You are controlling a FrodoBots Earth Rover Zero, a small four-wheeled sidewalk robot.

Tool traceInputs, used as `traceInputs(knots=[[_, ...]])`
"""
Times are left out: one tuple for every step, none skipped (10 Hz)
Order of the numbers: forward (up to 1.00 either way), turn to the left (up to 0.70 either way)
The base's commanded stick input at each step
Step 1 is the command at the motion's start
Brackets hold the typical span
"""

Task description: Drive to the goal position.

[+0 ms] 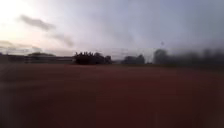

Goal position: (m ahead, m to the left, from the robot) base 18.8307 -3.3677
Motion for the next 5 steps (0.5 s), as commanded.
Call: traceInputs(knots=[[0.7, -0.32], [0.7, -0.32], [0.7, -0.19], [0.7, -0.03], [0.7, -0.01]])
